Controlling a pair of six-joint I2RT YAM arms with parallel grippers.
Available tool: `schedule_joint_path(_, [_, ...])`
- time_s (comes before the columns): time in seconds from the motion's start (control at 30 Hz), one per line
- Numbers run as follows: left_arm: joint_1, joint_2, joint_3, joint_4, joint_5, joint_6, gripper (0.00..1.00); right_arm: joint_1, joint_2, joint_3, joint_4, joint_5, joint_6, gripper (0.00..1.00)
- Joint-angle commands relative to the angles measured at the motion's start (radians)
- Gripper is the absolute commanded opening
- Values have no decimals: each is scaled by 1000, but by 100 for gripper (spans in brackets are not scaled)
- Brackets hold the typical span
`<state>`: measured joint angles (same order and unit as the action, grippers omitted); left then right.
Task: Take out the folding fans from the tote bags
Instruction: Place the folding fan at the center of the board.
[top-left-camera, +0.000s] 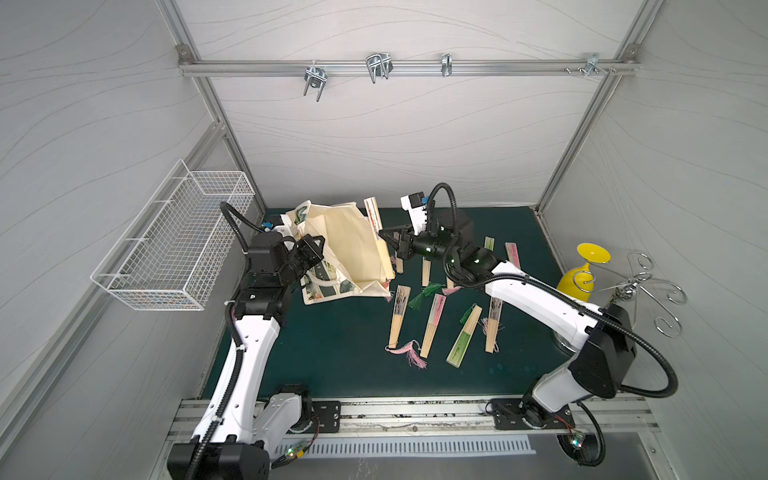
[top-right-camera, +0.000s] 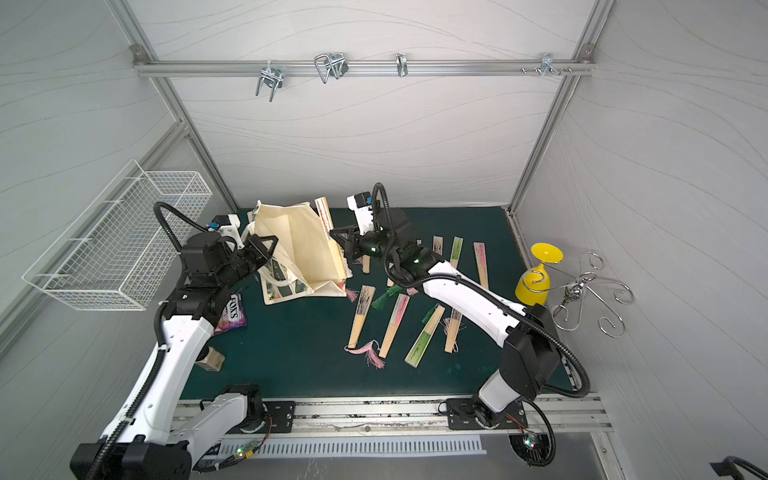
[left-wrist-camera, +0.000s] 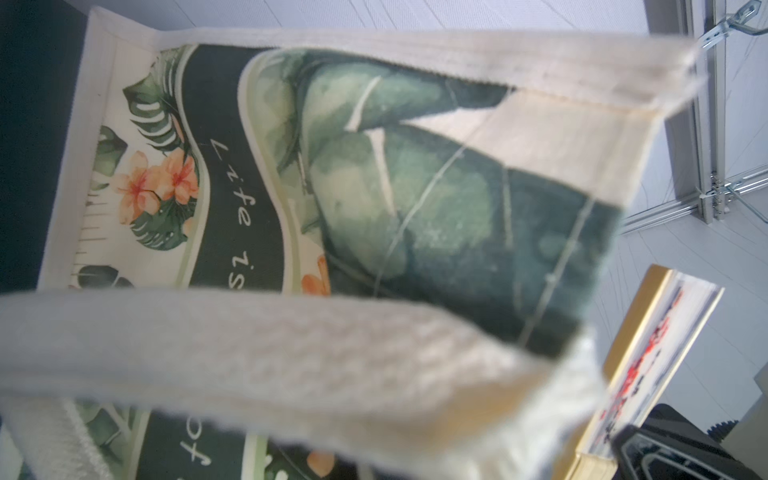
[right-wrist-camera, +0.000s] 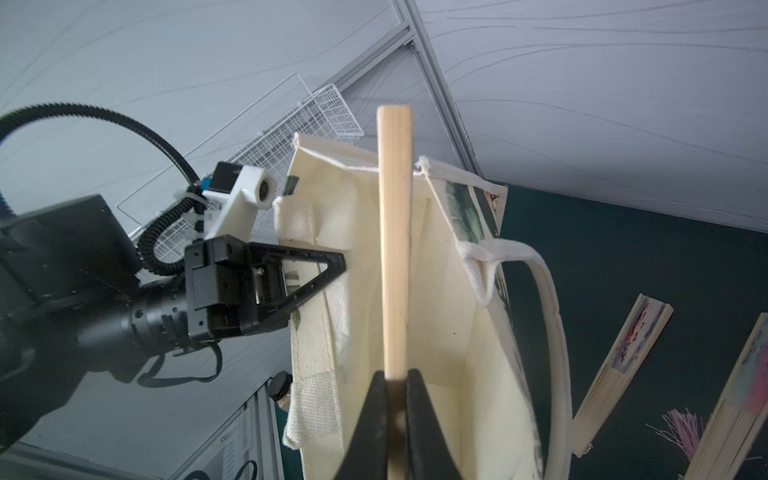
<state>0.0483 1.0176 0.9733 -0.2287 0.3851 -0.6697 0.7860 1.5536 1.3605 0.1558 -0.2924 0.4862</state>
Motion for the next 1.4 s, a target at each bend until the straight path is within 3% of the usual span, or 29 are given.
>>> schedule_joint_path(0.0, [35,52,64,88,130,-41,0,-51,-27,32,67,-69,120,0])
schedule_joint_path(0.17, [84,169,148,63,225,-6,0,-142,-35,31,134,-110,226,0])
schedule_joint_path(0.3, [124,283,230,40,331,9,0,-185,-72,14,115,-101,231,0])
schedule_joint_path(0.43, [133,386,330,-60,369,100,0,-215,-112,-39,102,-97,252,0])
schedule_joint_path(0.63, [138,498,446,-175,322,224,0,-233,-156,-122,89,-70,283,0])
schedule_joint_path(0.9, [141,689,628,-245,371,306,0,-234,-179,-201,77,-63,301,0])
schedule_joint_path(1.1, [141,789,791,-397,311,425,0,-232,-172,-268,114,-84,361,0])
schedule_joint_path(1.37, [143,876,975,-652,143,601,19,-203,-148,-317,124,-84,376,0])
